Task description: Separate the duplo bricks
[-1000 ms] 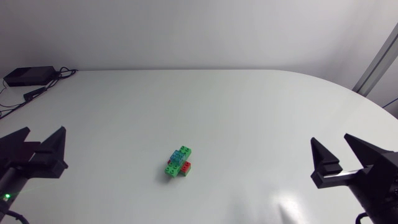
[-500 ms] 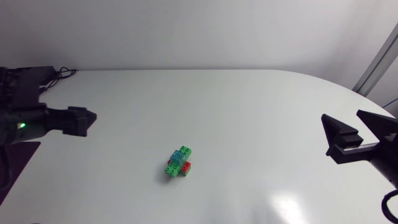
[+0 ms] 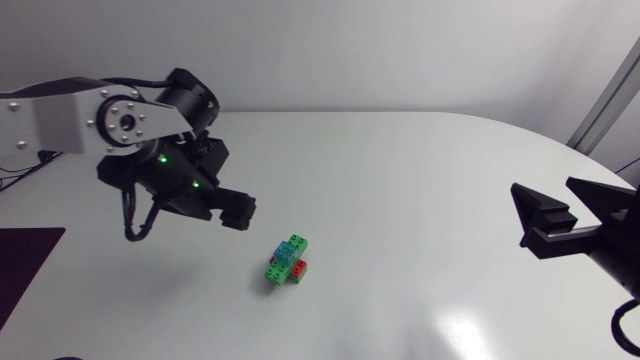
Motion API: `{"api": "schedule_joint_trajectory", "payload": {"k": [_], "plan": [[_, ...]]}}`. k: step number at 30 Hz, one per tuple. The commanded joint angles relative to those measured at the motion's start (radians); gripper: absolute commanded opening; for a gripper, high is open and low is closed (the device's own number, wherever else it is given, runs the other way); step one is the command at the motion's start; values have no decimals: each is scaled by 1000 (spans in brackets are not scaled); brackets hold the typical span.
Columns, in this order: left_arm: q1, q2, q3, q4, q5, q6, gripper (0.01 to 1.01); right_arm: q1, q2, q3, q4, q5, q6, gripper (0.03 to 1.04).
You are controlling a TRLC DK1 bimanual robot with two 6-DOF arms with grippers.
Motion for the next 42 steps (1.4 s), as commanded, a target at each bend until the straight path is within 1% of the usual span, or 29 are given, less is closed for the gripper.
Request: {"api": "schedule_joint_trajectory", "payload": {"k": [1, 4, 11, 15, 21, 23, 27, 31, 33, 42], "plan": [[-39, 57, 66, -19, 12, -37, 900, 2, 9, -14, 22, -3, 24, 997], [-82, 105, 101, -21, 12, -42, 903, 2, 28, -24, 45, -2, 26, 997], [-190, 214, 163, -21, 12, -56, 903, 3, 60, -35, 71, 1, 63, 997], [-226, 233, 173, -24, 12, -65, 902, 3, 60, -43, 77, 4, 63, 997], [-245, 247, 161, -19, 8, -65, 892, 3, 55, -44, 79, 6, 72, 998], [-239, 255, 153, -4, 6, -65, 823, 5, 57, -50, 80, 6, 83, 997], [-234, 253, 124, 31, 6, -65, 720, 14, 57, -61, 82, 7, 103, 997], [-234, 255, 112, 36, 6, -63, 716, 15, 49, -64, 77, 10, 103, 997], [-226, 256, 111, 34, 6, -63, 674, 15, 45, -61, 73, 10, 103, 998], [-213, 256, 89, 16, 6, -60, 674, 17, 48, -81, 71, 9, 103, 997]]}}
